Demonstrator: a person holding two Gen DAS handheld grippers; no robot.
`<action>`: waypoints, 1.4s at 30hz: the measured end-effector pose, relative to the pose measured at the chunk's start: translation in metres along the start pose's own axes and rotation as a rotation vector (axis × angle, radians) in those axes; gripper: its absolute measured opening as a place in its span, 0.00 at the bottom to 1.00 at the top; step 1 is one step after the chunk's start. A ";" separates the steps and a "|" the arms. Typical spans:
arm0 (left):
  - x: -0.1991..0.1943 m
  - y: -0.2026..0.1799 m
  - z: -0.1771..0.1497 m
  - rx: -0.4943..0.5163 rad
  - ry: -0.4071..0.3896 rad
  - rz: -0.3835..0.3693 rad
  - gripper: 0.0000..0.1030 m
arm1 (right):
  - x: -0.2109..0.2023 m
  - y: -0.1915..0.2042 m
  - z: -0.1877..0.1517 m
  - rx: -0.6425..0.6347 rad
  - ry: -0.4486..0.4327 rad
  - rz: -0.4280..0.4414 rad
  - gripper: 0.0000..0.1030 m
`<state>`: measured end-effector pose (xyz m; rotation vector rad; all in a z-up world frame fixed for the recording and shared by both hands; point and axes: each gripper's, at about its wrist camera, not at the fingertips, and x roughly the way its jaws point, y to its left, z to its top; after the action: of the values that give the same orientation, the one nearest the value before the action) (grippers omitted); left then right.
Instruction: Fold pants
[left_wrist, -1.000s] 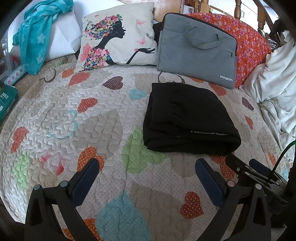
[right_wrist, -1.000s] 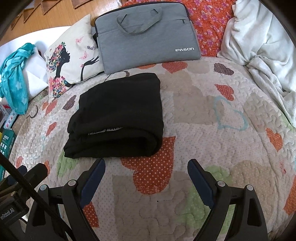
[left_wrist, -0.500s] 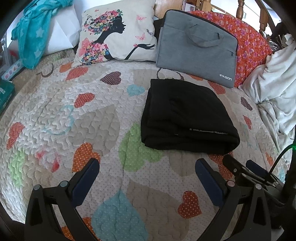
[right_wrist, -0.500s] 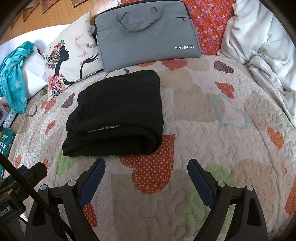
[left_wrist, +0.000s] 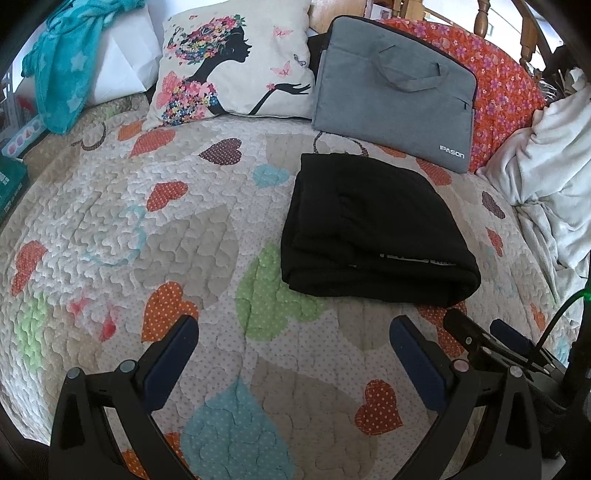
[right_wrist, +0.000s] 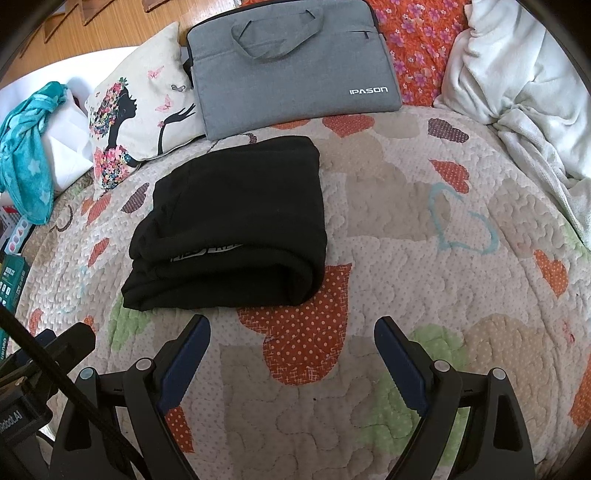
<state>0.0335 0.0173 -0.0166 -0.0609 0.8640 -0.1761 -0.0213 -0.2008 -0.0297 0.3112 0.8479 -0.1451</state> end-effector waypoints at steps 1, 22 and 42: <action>0.000 0.001 0.000 -0.004 0.001 0.000 1.00 | 0.000 0.000 0.000 0.000 -0.001 -0.001 0.91; 0.004 0.034 0.025 -0.131 -0.003 -0.048 1.00 | -0.017 -0.010 0.007 0.057 -0.048 0.011 0.91; -0.085 -0.004 -0.001 0.056 -0.304 0.117 1.00 | -0.038 0.010 -0.028 -0.059 -0.056 -0.039 0.91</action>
<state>-0.0218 0.0290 0.0477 0.0153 0.5574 -0.0785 -0.0638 -0.1818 -0.0159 0.2347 0.8019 -0.1646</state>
